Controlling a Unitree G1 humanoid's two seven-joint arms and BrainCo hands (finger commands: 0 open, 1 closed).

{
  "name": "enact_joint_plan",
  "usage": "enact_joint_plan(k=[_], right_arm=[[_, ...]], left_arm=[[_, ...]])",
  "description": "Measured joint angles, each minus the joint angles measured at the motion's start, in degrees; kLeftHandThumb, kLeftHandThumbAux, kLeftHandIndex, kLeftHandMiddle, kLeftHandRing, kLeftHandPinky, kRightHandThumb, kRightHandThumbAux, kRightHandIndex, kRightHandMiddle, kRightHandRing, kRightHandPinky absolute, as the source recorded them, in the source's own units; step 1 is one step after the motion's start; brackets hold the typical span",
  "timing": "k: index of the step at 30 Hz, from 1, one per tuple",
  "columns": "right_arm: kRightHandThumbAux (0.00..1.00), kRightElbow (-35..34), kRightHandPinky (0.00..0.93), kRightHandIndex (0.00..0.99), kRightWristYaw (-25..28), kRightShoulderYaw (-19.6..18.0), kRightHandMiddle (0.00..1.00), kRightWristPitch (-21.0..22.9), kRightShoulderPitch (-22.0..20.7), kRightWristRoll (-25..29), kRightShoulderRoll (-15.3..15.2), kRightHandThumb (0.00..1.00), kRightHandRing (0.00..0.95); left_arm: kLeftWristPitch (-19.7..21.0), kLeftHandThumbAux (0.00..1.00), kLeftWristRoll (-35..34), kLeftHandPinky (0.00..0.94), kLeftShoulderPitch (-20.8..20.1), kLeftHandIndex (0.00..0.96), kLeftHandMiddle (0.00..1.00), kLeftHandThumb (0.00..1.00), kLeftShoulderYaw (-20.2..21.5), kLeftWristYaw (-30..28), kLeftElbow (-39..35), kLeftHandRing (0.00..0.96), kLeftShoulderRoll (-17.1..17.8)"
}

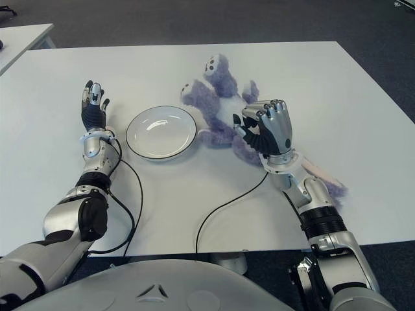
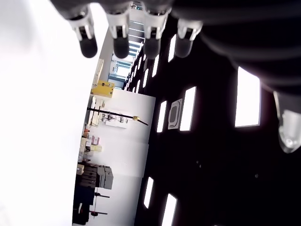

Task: Put the doll into the plate.

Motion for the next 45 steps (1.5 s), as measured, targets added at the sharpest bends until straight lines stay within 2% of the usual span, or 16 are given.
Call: enact_joint_plan(k=[5,13,17,18,19,20,21,22,24,27,28,31,39,45], right_arm=[[0.701,0.5,0.885,0.804,-0.3,0.0,0.894,-0.4,-0.4,0.0,0.0,0.547,0.894],[0.721,1.1,0.902,0.804,-0.6,0.0,0.892,-1.4,-0.8,0.3,0.0,0.504,0.894],[0.697,1.1,0.884,0.779,0.6,0.0,0.877,-2.2,-0.9,1.5,0.0,0.457,0.881],[0.640,1.2,0.798,0.659,1.0,0.0,0.818,-2.3,-0.9,1.7,0.0,0.449,0.808],[0.631,1.2,0.783,0.638,1.5,0.0,0.808,-2.5,-0.9,2.2,0.1,0.449,0.795],[0.575,1.2,0.688,0.524,2.1,0.0,0.750,-2.6,-1.0,2.7,0.1,0.447,0.716],[0.561,1.2,0.663,0.494,2.5,0.0,0.735,-2.8,-1.0,3.2,0.1,0.447,0.695],[0.473,1.2,0.323,0.307,3.1,0.0,0.383,-2.9,-1.0,3.7,0.2,0.413,0.341],[0.438,1.3,0.210,0.234,4.3,0.0,0.272,-3.0,-1.0,4.8,0.2,0.394,0.233],[0.410,1.3,0.144,0.172,6.2,0.0,0.198,-3.0,-1.0,6.1,0.3,0.380,0.169],[0.386,1.3,0.089,0.106,6.9,0.0,0.125,-3.0,-1.0,6.5,0.3,0.373,0.099],[0.338,1.1,0.011,0.012,9.4,0.0,0.028,-2.4,-0.9,7.4,0.3,0.363,0.011],[0.277,-0.9,0.000,0.000,15.9,-0.4,0.000,1.4,-0.4,8.0,0.3,0.345,0.000],[0.271,-3.4,0.000,0.000,21.1,-0.7,0.000,4.0,1.4,9.0,0.2,0.346,0.000]], left_arm=[[0.0,0.444,0.0,0.000,0.0,0.000,0.005,0.000,0.0,0.0,0.0,0.000,0.1],[0.0,0.444,0.0,0.000,0.0,0.000,0.004,0.000,0.0,0.0,0.0,0.000,0.4],[0.0,0.449,0.0,0.000,0.0,0.000,0.002,0.000,0.0,0.0,0.0,0.000,0.5],[0.0,0.451,0.0,0.000,0.0,0.000,0.002,0.000,0.0,0.0,0.0,0.000,0.5],[0.0,0.452,0.0,0.000,0.0,0.000,0.002,0.000,0.0,0.0,0.0,0.000,0.5],[0.0,0.454,0.0,0.000,0.0,0.000,0.002,0.000,0.0,0.0,0.0,0.000,0.5],[0.0,0.454,0.0,0.000,0.0,0.000,0.002,0.000,0.0,0.0,0.0,0.000,0.5],[0.0,0.456,0.0,0.000,0.0,0.000,0.003,0.000,0.0,0.0,0.0,0.000,0.5],[0.0,0.456,0.0,0.000,0.0,0.000,0.003,0.000,0.0,0.0,0.0,0.000,0.6],[0.0,0.455,0.0,0.000,0.0,0.000,0.003,0.000,-0.1,0.0,0.0,0.000,0.6],[0.0,0.452,0.0,0.000,0.0,0.000,0.004,0.000,-0.1,0.0,0.0,0.000,0.6],[0.0,0.447,0.0,0.000,0.0,0.000,0.005,0.000,-0.1,0.0,0.0,0.000,0.6],[0.0,0.449,0.0,0.000,0.0,0.000,0.008,0.000,-0.1,0.0,0.1,0.000,0.6],[0.0,0.448,0.0,0.000,0.0,0.000,0.009,0.000,0.0,0.0,0.1,0.000,0.7]])
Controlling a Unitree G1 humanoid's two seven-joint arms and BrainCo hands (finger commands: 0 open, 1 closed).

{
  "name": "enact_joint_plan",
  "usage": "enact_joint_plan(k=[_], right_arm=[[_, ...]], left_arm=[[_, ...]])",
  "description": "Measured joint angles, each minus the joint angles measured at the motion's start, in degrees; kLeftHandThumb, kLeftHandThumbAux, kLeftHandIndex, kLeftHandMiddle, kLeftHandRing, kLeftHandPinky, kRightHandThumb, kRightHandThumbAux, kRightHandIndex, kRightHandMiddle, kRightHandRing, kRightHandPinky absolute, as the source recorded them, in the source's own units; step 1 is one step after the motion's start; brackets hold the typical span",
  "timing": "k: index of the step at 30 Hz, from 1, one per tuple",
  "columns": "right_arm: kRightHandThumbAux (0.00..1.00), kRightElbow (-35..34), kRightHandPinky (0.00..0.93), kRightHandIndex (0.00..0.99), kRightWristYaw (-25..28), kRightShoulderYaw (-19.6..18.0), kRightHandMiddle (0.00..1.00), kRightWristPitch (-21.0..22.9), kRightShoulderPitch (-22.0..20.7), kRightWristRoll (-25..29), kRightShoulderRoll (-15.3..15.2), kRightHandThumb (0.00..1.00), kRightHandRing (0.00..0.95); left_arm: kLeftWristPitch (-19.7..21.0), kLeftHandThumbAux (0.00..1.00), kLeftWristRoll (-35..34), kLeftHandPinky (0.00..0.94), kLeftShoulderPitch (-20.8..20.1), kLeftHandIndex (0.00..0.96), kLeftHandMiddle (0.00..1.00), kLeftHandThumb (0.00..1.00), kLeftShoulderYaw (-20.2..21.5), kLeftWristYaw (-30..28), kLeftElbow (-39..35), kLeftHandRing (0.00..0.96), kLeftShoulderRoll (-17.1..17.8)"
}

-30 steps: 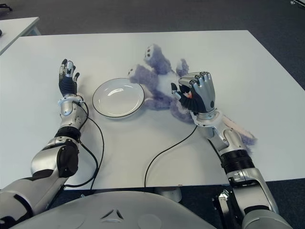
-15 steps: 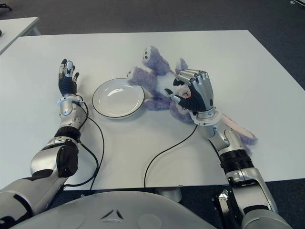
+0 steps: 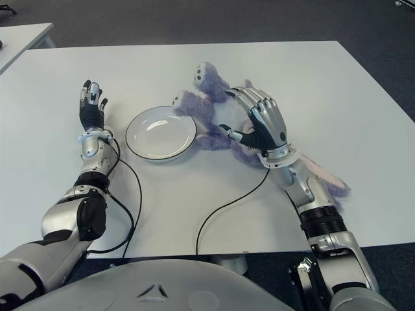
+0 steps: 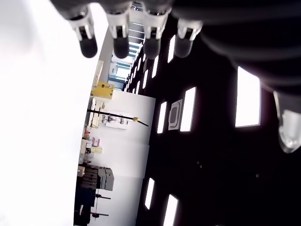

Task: Put the doll into the plate.

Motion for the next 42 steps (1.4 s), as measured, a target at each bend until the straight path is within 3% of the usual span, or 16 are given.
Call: enact_joint_plan(k=[15,30,42], right_arm=[[0.262,-5.1,0.000,0.000,9.6,-1.0,0.000,6.1,5.1,1.2,-0.2,0.359,0.000],[0.279,-10.4,0.000,0.000,17.2,-1.8,0.000,9.4,9.7,1.3,-0.4,0.311,0.000],[0.265,-17.3,0.000,0.000,26.6,-3.0,0.000,14.1,12.2,1.5,-1.8,0.283,0.000]], left_arm=[[0.0,0.442,-0.3,0.001,0.0,0.000,0.015,0.000,0.0,0.0,0.0,0.002,0.1],[0.0,0.424,-0.4,0.000,0.0,0.000,0.016,0.000,0.1,-0.5,0.4,0.004,0.5],[0.0,0.420,-0.4,0.010,0.0,0.000,0.015,0.000,0.2,-0.7,0.4,0.006,0.6]])
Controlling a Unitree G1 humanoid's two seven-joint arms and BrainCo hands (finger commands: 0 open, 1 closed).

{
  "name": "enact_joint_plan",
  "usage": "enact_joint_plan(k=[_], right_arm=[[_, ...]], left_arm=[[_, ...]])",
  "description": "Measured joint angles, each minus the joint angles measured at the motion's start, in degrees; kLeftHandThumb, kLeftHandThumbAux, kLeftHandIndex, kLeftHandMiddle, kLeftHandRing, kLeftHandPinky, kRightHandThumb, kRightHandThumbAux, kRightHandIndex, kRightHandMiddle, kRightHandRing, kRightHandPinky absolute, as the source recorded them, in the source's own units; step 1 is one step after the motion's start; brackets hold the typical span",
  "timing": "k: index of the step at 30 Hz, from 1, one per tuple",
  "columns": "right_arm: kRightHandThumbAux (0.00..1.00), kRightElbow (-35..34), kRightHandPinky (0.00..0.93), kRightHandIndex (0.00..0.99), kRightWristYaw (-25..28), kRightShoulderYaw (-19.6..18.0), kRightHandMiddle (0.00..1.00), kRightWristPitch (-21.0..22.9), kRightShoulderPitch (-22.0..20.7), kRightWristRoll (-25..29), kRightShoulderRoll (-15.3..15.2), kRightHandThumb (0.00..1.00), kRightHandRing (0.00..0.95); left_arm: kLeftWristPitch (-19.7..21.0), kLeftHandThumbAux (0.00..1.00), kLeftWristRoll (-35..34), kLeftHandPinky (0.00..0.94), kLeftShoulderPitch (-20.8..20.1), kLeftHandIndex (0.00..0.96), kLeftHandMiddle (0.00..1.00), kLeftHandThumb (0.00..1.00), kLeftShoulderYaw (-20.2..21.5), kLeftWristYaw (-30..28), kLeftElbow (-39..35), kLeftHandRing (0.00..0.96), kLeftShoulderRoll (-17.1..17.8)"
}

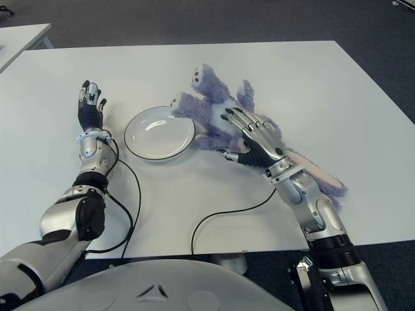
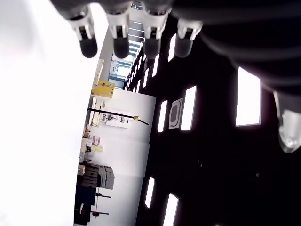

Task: Put the doll into the plate.

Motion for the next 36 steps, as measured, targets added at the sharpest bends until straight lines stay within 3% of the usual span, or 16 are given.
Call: enact_joint_plan(k=[16,36], right_arm=[[0.241,-4.6,0.000,0.000,7.9,-2.0,0.000,4.8,1.2,0.0,-1.5,0.233,0.000],[0.252,-5.0,0.000,0.000,8.9,-3.4,0.000,5.2,1.9,-0.3,-2.0,0.247,0.000]], left_arm=[[-0.1,0.411,-0.8,0.022,0.0,0.000,0.015,0.000,1.7,-2.4,0.0,0.008,0.0],[-0.1,0.407,-1.2,0.030,0.0,0.000,0.015,0.000,2.2,-2.8,0.0,0.011,0.1]])
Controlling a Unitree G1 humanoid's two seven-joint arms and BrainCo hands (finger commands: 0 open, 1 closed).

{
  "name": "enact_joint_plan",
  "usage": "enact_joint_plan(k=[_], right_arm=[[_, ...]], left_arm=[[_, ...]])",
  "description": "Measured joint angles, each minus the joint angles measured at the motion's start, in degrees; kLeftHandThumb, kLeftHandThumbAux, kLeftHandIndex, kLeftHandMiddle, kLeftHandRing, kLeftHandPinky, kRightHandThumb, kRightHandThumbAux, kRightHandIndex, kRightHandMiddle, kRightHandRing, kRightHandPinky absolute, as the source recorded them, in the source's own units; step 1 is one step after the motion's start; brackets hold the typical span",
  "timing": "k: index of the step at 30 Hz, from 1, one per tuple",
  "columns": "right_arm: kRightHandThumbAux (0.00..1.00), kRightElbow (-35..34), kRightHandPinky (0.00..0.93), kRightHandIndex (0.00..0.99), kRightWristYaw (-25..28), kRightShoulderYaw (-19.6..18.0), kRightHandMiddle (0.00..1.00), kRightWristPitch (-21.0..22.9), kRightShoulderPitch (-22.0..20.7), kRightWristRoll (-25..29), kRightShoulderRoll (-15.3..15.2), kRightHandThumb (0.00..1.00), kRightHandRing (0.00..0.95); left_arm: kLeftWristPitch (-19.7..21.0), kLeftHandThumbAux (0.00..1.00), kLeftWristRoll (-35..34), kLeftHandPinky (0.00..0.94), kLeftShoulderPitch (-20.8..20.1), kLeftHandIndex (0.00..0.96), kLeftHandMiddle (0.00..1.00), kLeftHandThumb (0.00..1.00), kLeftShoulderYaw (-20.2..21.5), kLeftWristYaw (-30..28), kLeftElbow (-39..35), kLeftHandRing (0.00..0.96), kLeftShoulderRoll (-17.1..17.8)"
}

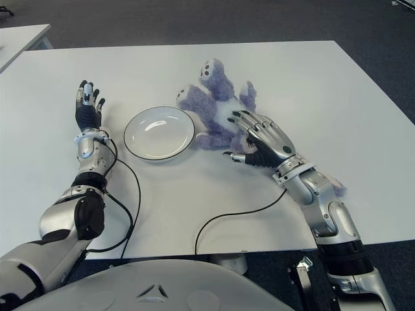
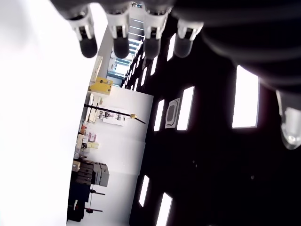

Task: Put the doll into the plate.

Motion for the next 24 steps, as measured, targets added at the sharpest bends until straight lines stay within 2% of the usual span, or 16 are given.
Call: enact_joint_plan(k=[12,19,24], right_arm=[[0.267,0.5,0.000,0.000,-1.6,-0.3,0.000,0.0,0.3,-1.4,-0.9,0.254,0.000],[0.284,2.1,0.000,0.000,-4.1,-0.4,0.000,0.2,-0.1,-4.7,-1.6,0.260,0.000],[0.293,5.3,0.000,0.006,-6.5,-0.1,0.000,1.3,-1.8,-7.9,-1.7,0.255,0.000]], left_arm=[[0.0,0.438,0.1,0.014,0.0,0.000,0.008,0.000,-0.2,0.0,0.0,0.006,0.1],[0.1,0.431,0.1,0.042,0.0,0.000,0.011,0.000,-0.4,0.0,0.0,0.010,0.2],[0.0,0.419,0.1,0.040,0.0,0.000,0.014,0.000,-0.4,0.0,0.1,0.015,0.2]])
